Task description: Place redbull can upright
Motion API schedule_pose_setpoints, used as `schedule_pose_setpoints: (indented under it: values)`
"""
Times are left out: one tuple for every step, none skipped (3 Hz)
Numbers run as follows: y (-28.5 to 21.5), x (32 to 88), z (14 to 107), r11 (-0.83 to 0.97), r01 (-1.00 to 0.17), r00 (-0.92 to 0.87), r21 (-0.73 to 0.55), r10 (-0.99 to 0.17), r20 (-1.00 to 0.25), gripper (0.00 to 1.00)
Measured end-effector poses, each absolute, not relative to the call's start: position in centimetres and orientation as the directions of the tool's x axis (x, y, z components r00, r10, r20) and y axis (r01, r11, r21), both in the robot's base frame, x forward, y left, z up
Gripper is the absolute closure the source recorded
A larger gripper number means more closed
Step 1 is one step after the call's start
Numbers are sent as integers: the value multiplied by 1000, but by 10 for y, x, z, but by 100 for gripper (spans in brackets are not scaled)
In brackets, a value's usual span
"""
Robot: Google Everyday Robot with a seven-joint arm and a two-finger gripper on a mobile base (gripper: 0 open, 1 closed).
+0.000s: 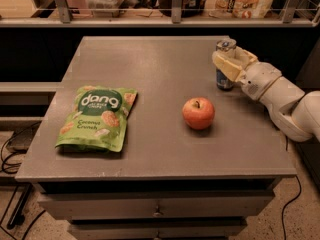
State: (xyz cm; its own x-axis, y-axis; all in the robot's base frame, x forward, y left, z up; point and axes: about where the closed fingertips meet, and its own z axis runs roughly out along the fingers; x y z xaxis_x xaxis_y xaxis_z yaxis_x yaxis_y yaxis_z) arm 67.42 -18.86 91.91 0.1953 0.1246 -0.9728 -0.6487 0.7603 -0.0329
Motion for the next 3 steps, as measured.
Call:
schedule_pose_setpoints:
  values:
    - [-191, 670, 908, 775, -629, 231, -59, 114, -966, 55]
    - [-192, 668, 906, 781, -621, 244, -70, 107, -964, 24]
    - [-200, 662, 912, 799, -595, 250, -87, 81, -965, 2]
